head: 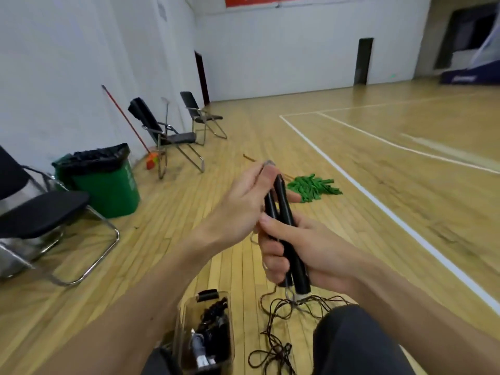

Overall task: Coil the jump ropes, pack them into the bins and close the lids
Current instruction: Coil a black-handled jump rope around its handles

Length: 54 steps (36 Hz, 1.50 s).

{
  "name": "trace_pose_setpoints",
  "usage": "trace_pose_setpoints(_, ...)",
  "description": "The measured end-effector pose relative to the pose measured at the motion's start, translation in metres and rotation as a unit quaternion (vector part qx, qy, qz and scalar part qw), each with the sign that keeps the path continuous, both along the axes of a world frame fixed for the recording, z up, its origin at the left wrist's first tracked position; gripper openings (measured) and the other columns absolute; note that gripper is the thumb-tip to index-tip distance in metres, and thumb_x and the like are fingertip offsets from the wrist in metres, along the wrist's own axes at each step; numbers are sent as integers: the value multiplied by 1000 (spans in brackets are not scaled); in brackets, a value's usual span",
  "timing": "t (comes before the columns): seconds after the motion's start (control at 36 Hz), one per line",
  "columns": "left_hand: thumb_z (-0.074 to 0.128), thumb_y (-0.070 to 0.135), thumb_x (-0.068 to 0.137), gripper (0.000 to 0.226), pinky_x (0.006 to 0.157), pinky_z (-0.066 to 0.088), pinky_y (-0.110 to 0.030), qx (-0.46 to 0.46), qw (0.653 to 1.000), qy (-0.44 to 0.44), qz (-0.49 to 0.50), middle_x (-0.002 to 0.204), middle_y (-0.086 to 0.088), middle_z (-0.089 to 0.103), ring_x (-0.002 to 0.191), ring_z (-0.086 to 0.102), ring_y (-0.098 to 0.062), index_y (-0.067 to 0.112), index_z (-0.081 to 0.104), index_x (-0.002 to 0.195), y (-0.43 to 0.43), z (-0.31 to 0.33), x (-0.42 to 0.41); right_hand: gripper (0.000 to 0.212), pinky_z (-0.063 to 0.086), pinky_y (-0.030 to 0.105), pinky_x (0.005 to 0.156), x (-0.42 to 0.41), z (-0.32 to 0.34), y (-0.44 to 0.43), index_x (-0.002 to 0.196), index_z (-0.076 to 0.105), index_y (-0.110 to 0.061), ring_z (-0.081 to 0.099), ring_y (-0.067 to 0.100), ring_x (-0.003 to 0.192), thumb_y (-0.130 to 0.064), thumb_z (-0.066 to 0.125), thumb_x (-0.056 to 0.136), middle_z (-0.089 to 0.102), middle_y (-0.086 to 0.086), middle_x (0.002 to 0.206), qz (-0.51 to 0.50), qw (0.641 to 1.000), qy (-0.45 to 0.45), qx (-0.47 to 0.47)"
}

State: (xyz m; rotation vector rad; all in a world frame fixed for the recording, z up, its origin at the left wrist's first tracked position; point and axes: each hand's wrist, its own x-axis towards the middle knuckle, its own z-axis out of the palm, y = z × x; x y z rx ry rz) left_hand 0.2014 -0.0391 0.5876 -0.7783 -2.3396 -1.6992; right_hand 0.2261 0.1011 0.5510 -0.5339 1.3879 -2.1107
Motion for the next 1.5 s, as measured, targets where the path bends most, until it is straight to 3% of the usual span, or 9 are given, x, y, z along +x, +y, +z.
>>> trace_pose_setpoints(0.11,55,46,99,27,65,45,-29,-69,979,151,122,78,5,59,69,56,-5,19,57,97,-12,20,8,22,35,20,42,19,29,7,83,51,-15,32,7,43,-33,58,93,33,-4,60,4,1000,5,10)
trace_pose_setpoints(0.25,58,34,91,27,87,49,-21,14,986,155,54,110,2,66,105,62,-7,26,53,116,-7,58,36,36,24,18,37,44,67,6,76,49,-16,25,5,39,-49,58,87,25,-6,56,15,999,12,47)
trace_pose_setpoints(0.33,53,29,96,25,74,49,-27,5,984,179,7,82,-8,67,82,64,-12,12,69,90,-4,90,63,44,23,17,34,65,95,6,75,49,-16,25,3,36,-58,57,85,25,-6,55,38,996,37,75)
trace_pose_setpoints(0.44,59,31,99,42,54,39,-32,-43,962,266,38,60,-18,52,53,48,-20,3,62,69,-4,131,92,50,26,17,34,89,129,12,90,58,-12,30,2,36,-61,65,82,29,-7,55,84,989,105,61)
trace_pose_setpoints(0.64,59,31,100,48,51,37,-37,-50,919,380,92,56,-19,47,50,44,-23,-1,59,65,-9,187,144,35,30,18,40,148,170,14,107,58,-13,34,5,44,-28,77,83,39,-5,62,40,973,220,52)
trace_pose_setpoints(0.83,60,24,100,41,51,39,-29,12,929,362,74,54,-17,49,50,46,-19,2,61,65,2,203,168,30,51,30,51,187,191,20,91,58,-14,54,18,52,-44,57,92,46,2,60,-29,958,245,148)
trace_pose_setpoints(1.06,59,28,100,45,49,34,-30,72,958,276,38,51,-1,38,53,37,-24,12,56,58,13,206,179,24,22,15,36,210,200,34,90,51,-14,25,3,40,-25,68,78,28,-6,59,-27,966,228,122)
trace_pose_setpoints(1.31,38,84,73,70,59,29,-31,146,981,85,-98,57,-4,43,58,38,-21,16,49,65,26,193,178,17,22,15,33,213,202,40,85,54,-13,26,2,37,-29,60,87,31,-6,55,-32,970,228,79)
trace_pose_setpoints(1.5,43,92,66,77,67,30,-33,245,958,44,-141,70,-8,47,67,41,-22,16,61,66,40,195,179,16,22,14,33,217,217,39,82,54,-13,28,2,35,-26,58,88,33,-6,54,-19,972,230,42)
